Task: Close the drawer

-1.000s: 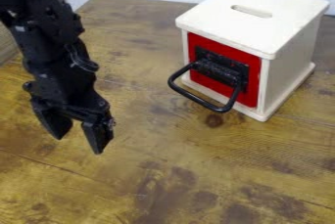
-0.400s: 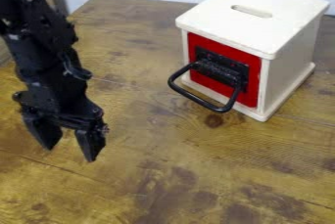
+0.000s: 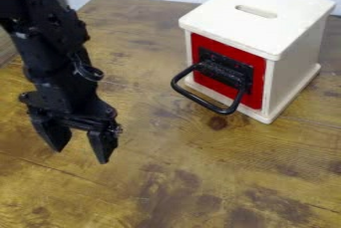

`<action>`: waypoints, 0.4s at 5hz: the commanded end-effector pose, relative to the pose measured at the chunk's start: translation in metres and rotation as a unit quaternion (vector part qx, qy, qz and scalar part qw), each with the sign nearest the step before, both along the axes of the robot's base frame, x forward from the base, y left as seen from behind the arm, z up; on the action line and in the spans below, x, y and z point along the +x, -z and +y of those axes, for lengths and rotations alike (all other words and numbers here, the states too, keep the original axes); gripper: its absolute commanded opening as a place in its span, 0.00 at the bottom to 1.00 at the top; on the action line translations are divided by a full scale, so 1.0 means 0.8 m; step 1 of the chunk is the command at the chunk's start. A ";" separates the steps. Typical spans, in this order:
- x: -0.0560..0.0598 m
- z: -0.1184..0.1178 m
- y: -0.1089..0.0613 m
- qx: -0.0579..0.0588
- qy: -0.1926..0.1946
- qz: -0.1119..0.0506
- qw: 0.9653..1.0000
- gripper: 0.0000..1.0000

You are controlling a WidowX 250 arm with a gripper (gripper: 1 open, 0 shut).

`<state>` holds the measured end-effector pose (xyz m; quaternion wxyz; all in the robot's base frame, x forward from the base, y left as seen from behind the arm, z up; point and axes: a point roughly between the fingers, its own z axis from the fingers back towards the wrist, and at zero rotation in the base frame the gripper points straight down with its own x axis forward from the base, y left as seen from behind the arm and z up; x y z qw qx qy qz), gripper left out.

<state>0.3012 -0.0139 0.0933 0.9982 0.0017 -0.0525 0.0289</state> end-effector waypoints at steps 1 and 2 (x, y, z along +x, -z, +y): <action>0.015 -0.002 -0.026 0.001 0.015 -0.031 0.999 1.00; 0.020 -0.001 -0.024 -0.001 0.017 -0.022 1.000 1.00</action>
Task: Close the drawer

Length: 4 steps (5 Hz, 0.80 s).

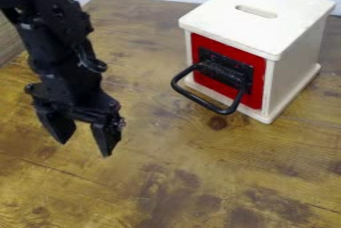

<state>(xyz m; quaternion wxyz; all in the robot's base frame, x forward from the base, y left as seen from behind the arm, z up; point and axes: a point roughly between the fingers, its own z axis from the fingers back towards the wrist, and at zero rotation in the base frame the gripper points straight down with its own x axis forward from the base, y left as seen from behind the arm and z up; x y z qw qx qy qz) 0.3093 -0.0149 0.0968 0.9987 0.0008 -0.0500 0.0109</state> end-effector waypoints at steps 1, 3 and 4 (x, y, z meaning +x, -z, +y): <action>0.012 0.010 -0.007 -0.002 0.012 -0.025 1.000 1.00; 0.008 0.024 0.005 0.000 0.037 -0.016 0.999 1.00; 0.011 0.023 0.004 0.000 0.021 -0.014 1.000 1.00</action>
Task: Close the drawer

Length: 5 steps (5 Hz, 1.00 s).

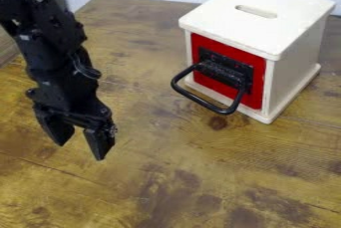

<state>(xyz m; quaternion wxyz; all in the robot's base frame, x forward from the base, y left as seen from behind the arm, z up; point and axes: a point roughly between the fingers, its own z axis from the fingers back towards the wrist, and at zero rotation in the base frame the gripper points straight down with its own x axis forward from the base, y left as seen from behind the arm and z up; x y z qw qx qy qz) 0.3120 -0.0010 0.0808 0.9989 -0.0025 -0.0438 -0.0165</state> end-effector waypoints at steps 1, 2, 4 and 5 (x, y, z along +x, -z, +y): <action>0.011 0.004 -0.019 0.004 -0.017 -0.027 0.999 1.00; 0.015 0.012 -0.012 0.004 -0.008 -0.033 0.999 1.00; 0.014 0.020 -0.010 0.003 0.002 -0.028 1.000 1.00; 0.013 0.011 -0.028 0.003 0.015 -0.033 0.999 1.00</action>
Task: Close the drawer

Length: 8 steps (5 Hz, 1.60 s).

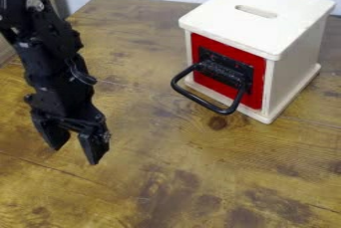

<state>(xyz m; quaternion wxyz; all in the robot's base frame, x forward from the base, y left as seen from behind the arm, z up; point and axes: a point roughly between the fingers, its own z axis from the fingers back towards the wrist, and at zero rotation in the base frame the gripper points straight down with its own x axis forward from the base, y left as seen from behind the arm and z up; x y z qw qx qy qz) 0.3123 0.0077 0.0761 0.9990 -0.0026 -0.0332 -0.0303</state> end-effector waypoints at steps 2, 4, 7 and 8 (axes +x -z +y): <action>0.020 -0.037 -0.062 0.001 0.024 -0.055 0.998 1.00; 0.022 -0.040 -0.040 0.001 0.023 -0.043 0.999 1.00; 0.006 0.009 -0.013 0.004 -0.086 -0.053 0.995 1.00; 0.025 0.022 -0.026 0.004 -0.095 -0.046 0.994 1.00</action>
